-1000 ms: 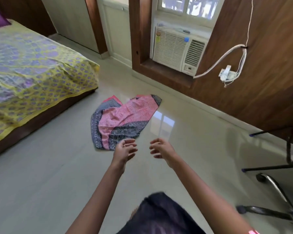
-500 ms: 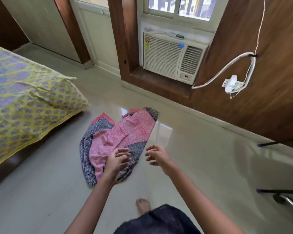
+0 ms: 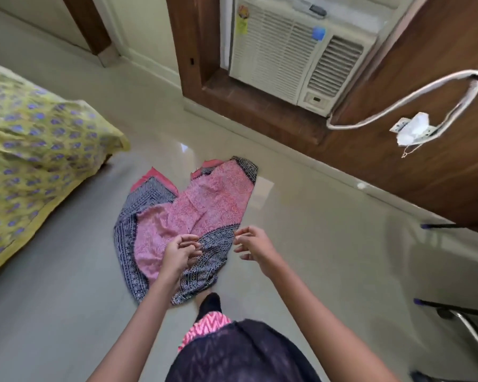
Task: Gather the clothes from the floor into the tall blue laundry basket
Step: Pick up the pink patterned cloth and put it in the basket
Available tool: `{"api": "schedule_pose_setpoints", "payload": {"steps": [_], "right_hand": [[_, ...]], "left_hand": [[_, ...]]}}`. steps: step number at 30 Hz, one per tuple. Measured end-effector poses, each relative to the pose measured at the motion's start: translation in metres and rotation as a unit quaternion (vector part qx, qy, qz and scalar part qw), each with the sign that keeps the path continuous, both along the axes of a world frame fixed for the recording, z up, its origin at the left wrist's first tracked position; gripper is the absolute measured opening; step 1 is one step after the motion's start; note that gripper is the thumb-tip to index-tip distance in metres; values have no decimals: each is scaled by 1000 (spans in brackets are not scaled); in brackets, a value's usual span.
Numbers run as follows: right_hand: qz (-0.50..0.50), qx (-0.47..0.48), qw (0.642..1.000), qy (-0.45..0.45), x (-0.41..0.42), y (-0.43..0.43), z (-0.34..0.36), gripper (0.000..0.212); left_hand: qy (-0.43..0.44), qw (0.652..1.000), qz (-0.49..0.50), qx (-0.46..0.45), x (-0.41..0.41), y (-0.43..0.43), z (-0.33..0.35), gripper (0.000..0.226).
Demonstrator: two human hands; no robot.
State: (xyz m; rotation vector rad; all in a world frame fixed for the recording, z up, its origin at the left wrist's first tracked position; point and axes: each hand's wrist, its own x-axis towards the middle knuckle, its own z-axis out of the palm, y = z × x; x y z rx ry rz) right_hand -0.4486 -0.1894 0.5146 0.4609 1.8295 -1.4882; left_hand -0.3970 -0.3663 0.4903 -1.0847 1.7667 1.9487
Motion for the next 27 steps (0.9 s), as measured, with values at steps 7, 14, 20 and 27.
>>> {"api": "schedule_pose_setpoints", "payload": {"steps": [7,14,20,27], "right_hand": [[-20,33,996,-75,-75,-41,-92,23],[23,107,984,-143,-118,-78,-311,24],[146,124,972,-134,-145,-104,-482,22],[185,139,963,-139,-164,-106,-550,22]], "left_hand": [[-94,995,-29,-31,-66,-58,-98,23],[-242,956,-113,-120,-106,-99,-322,30],[-294,930,-140,-172,-141,-118,-510,93],[-354,918,-128,-123,-139,-115,-579,95]]}}
